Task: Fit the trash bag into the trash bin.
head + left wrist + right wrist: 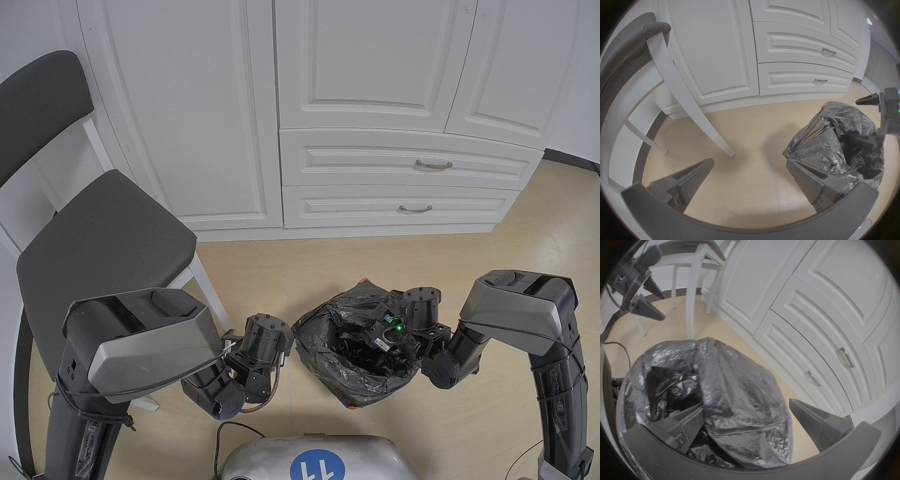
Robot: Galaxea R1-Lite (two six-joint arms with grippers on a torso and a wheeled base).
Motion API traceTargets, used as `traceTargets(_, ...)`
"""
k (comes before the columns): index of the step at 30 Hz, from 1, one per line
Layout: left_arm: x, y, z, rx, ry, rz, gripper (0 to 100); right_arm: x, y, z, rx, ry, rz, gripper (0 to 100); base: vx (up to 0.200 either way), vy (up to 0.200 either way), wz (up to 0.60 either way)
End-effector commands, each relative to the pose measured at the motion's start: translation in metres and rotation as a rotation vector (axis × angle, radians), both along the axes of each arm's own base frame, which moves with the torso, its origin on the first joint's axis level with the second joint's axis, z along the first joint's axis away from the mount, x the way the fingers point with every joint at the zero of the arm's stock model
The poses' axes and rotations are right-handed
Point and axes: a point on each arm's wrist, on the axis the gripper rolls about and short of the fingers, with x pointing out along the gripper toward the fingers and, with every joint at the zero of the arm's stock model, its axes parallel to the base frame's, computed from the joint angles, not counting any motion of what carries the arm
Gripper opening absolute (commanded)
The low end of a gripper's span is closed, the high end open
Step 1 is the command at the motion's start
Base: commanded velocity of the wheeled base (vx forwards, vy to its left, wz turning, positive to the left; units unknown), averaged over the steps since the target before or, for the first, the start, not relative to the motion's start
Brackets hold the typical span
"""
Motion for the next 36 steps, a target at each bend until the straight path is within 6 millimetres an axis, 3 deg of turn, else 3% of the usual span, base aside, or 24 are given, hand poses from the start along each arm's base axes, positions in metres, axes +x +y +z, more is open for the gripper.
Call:
traceTargets(1, 0.0, 0.0, 0.002, -0.002, -0.004, 0.0, 100, 0.017, -0.014, 0.008, 0.023, -0.048, -0.055, 100, 0.0, 0.0, 0.0)
traceTargets(5, -0.001, 0.0, 0.0, 0.002, 0.001, -0.001, 100, 0.031, -0.026, 0.018, 0.043, -0.093, -0.093, 100, 0.0, 0.0, 0.0)
traceTargets(11, -0.001, 0.001, 0.001, 0.0, -0.002, 0.0, 100, 0.041, -0.027, 0.03, 0.125, -0.127, -0.139, 100, 0.0, 0.0, 0.0)
traceTargets(20, -0.002, 0.0, 0.002, -0.001, -0.005, -0.002, 100, 0.059, -0.026, 0.021, 0.155, -0.157, -0.162, 100, 0.0, 0.0, 0.0)
traceTargets(25, 0.0, 0.0, 0.004, -0.004, -0.011, 0.001, 100, 0.064, -0.028, 0.026, 0.168, -0.188, -0.171, 100, 0.0, 0.0, 0.0)
traceTargets(28, 0.0, 0.002, 0.007, -0.004, -0.015, 0.004, 100, 0.051, -0.03, 0.03, 0.162, -0.161, -0.155, 100, 0.0, 0.0, 0.0)
traceTargets(36, -0.003, 0.002, 0.017, 0.002, -0.035, 0.02, 100, -0.02, -0.033, 0.073, 0.154, -0.078, -0.022, 100, 0.0, 0.0, 0.0)
